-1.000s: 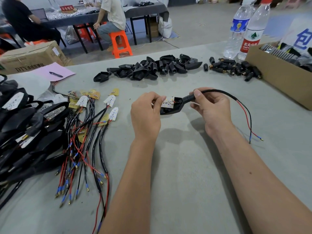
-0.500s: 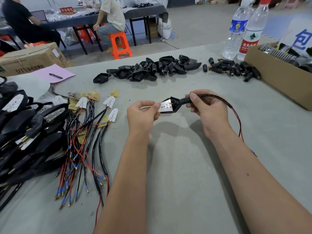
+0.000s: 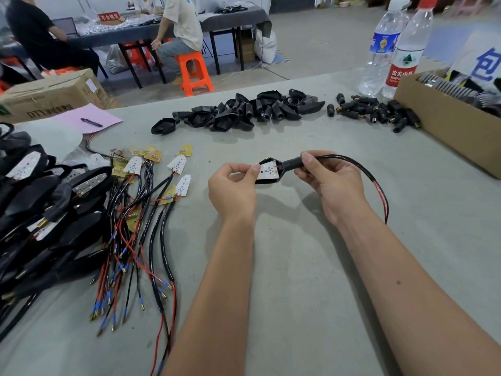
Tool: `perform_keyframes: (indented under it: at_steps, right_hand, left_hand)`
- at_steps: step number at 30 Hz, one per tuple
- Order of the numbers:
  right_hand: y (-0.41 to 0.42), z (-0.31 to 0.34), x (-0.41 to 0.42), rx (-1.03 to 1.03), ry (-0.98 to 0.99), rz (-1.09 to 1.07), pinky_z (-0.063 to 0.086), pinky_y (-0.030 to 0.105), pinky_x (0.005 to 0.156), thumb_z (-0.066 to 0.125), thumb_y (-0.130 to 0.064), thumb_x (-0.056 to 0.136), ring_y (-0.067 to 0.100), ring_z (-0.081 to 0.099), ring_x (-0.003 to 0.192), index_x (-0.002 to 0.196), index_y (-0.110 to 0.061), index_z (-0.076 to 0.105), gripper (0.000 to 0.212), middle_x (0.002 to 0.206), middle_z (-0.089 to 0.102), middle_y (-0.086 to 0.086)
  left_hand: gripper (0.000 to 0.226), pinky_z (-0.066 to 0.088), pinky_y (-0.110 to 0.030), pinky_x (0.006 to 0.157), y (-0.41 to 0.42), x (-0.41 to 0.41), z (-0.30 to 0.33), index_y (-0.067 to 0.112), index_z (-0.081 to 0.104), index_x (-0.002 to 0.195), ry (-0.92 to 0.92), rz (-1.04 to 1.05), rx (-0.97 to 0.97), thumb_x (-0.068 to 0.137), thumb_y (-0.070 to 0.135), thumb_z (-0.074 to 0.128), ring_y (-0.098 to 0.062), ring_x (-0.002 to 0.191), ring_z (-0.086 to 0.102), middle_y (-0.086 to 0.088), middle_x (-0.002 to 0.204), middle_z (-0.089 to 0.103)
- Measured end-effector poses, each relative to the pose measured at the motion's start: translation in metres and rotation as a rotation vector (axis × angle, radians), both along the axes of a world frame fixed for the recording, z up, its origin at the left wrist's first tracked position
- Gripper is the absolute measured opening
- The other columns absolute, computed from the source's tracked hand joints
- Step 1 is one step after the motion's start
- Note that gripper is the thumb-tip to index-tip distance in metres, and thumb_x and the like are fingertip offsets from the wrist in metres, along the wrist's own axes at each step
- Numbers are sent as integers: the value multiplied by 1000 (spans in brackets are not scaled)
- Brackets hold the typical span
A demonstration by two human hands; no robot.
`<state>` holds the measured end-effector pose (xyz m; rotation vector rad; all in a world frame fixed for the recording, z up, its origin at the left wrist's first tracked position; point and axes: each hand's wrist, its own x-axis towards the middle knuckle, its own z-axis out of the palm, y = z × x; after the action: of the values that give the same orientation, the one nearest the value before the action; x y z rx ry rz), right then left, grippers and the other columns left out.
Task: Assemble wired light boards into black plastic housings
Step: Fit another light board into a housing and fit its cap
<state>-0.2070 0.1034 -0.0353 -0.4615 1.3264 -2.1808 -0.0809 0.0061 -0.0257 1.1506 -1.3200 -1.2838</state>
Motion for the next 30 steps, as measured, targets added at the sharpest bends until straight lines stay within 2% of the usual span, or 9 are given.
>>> perform_keyframes:
  at_steps: [3, 6, 8, 11, 13, 15, 20, 24, 30]
  right_hand:
    - [-1, 0, 1, -8, 22, -9, 60, 26, 79, 75, -4, 91, 22, 73, 74, 91, -6, 77, 3, 86, 76, 8]
    - [0, 0, 0, -13, 25, -27, 59, 26, 79, 74, -4, 92, 23, 72, 75, 97, -2, 75, 6, 89, 76, 10]
    - [1, 2, 0, -15, 28, -15, 59, 26, 79, 73, -4, 92, 24, 72, 76, 99, 0, 74, 8, 90, 75, 12]
    - [2, 4, 1, -28, 28, 25, 59, 26, 78, 71, -2, 93, 25, 72, 76, 98, 0, 74, 6, 92, 75, 14]
    - [3, 5, 1, -45, 15, 46, 58, 24, 76, 70, -2, 93, 24, 72, 75, 97, -1, 74, 5, 92, 75, 13]
    - [5, 7, 1, -52, -16, 59, 57, 22, 73, 70, -2, 94, 21, 72, 74, 95, -3, 75, 5, 90, 76, 11]
    - [5, 8, 1, -23, -130, 44, 57, 20, 67, 71, -6, 94, 18, 73, 72, 98, -2, 73, 6, 87, 76, 8]
    - [4, 11, 0, -51, -245, -31, 58, 19, 65, 71, -9, 96, 16, 72, 70, 97, 2, 71, 11, 86, 74, 10]
    - [4, 8, -2, 16, -133, -13, 56, 18, 62, 69, -11, 97, 11, 67, 66, 88, -1, 73, 14, 74, 72, 4]
  left_hand:
    - [16, 49, -29, 73, 4, -2, 0, 25, 69, 79, -79, 67, -131, 83, 25, 84, -10, 76, 65, 8, 80, 72]
    - [18, 41, -22, 83, 4, -1, 0, 34, 70, 78, -191, 118, -222, 77, 33, 88, -12, 95, 55, 2, 103, 60]
    - [23, 49, -29, 84, 2, 0, -1, 31, 70, 84, -157, 82, -181, 75, 33, 90, -17, 89, 59, -3, 105, 62]
    - [41, 58, -35, 76, -4, 3, 0, 21, 60, 102, 33, -25, 12, 75, 22, 91, -18, 77, 69, -7, 105, 70]
    - [30, 60, -29, 70, -8, 7, 3, 13, 64, 102, 219, -199, 179, 82, 12, 86, -25, 77, 75, -14, 101, 75]
    - [19, 60, -25, 71, -10, 12, 7, 5, 68, 99, 321, -321, 294, 86, 8, 81, -30, 81, 77, -17, 98, 75]
    - [15, 59, -22, 66, -6, 14, 11, 4, 67, 87, 316, -358, 300, 86, 8, 81, -32, 79, 76, -18, 93, 75]
    - [15, 60, -23, 67, -8, 16, 12, 2, 66, 87, 328, -358, 308, 86, 7, 80, -32, 80, 75, -19, 94, 74]
    - [17, 59, -21, 64, -10, 20, 12, 2, 65, 87, 315, -397, 345, 85, 6, 81, -30, 76, 75, -19, 93, 74]
